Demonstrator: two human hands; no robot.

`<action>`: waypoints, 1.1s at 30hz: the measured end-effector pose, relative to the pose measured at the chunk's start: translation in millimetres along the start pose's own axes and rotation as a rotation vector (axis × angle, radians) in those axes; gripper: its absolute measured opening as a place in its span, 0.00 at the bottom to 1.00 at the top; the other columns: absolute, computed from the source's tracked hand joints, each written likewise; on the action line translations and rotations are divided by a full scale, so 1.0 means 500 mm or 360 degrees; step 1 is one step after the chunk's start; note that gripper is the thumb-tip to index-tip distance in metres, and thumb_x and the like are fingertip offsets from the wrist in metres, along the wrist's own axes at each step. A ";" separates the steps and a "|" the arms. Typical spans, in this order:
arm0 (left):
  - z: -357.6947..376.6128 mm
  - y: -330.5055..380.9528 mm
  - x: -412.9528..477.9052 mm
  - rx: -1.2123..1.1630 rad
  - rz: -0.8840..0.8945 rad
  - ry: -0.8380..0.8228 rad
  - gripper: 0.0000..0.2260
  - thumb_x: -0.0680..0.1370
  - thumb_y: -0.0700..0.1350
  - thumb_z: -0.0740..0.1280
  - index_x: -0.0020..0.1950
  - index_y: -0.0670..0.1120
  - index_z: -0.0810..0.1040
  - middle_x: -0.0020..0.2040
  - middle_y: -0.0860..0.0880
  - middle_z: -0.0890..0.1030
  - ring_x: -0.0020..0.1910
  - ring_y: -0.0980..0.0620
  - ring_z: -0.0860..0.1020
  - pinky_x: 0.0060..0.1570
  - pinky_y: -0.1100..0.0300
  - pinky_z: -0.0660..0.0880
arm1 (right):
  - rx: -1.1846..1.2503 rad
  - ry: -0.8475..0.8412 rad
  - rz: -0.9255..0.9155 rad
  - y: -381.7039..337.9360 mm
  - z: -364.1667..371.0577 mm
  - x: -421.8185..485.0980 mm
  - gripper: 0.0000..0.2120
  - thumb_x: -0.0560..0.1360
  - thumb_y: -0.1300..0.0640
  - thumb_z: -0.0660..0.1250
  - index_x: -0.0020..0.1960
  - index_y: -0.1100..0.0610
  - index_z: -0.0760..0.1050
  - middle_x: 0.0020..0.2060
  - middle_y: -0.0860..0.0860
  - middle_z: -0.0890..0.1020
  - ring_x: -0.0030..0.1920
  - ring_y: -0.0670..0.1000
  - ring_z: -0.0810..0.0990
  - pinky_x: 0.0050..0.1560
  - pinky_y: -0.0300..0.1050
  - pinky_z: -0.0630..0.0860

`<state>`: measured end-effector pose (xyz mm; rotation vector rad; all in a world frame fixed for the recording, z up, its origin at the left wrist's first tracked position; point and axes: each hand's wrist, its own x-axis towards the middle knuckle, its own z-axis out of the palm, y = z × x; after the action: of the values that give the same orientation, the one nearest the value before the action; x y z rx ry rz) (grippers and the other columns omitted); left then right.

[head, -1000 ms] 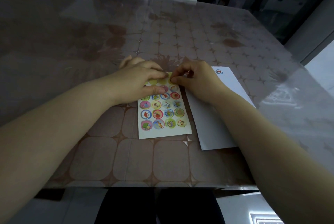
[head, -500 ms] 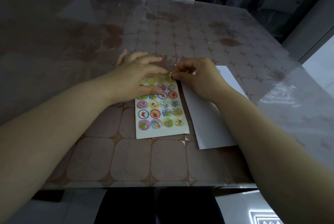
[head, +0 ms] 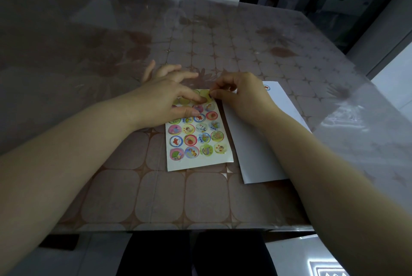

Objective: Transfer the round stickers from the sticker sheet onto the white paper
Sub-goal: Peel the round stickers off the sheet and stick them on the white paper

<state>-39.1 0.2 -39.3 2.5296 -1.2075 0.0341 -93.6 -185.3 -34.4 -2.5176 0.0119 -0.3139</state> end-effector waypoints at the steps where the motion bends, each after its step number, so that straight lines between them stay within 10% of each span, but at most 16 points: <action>1: 0.000 -0.001 0.000 0.0005 0.0015 0.0005 0.23 0.66 0.65 0.60 0.57 0.59 0.78 0.73 0.57 0.61 0.74 0.53 0.50 0.68 0.52 0.33 | -0.0007 -0.0002 0.0001 -0.001 -0.001 -0.001 0.05 0.73 0.54 0.67 0.47 0.52 0.81 0.34 0.36 0.74 0.45 0.44 0.73 0.57 0.52 0.70; 12: 0.006 -0.007 0.003 0.0127 0.0123 0.0096 0.16 0.71 0.59 0.66 0.57 0.57 0.79 0.73 0.53 0.62 0.74 0.50 0.51 0.69 0.47 0.34 | -0.0041 0.0063 0.0013 -0.001 0.007 0.007 0.03 0.73 0.53 0.68 0.44 0.50 0.80 0.36 0.42 0.77 0.46 0.48 0.75 0.55 0.53 0.71; 18: 0.009 -0.017 -0.003 0.0132 0.0158 0.0193 0.28 0.65 0.69 0.55 0.59 0.57 0.75 0.72 0.54 0.64 0.73 0.51 0.52 0.68 0.50 0.34 | 0.0166 0.0148 0.0378 0.057 -0.130 -0.013 0.01 0.72 0.57 0.68 0.42 0.53 0.79 0.32 0.46 0.77 0.28 0.35 0.73 0.30 0.25 0.67; 25: 0.013 -0.016 0.006 0.0158 0.0272 0.0311 0.26 0.66 0.67 0.54 0.53 0.55 0.79 0.67 0.52 0.71 0.71 0.50 0.58 0.68 0.49 0.36 | 0.0027 -0.0122 0.0793 0.126 -0.156 -0.029 0.07 0.71 0.48 0.69 0.41 0.52 0.80 0.42 0.51 0.82 0.44 0.53 0.77 0.51 0.47 0.73; 33: 0.009 -0.012 0.006 0.0126 0.0237 0.0324 0.37 0.67 0.74 0.42 0.55 0.55 0.80 0.67 0.53 0.71 0.70 0.49 0.60 0.68 0.47 0.37 | -0.0035 -0.0102 0.0754 0.115 -0.147 -0.029 0.05 0.72 0.53 0.69 0.43 0.54 0.80 0.39 0.53 0.79 0.33 0.47 0.72 0.32 0.39 0.66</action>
<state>-33.0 0.1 -44.8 2.4262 -1.3307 0.3723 -120.8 -272.6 -11.7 -2.4505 0.5777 -0.0394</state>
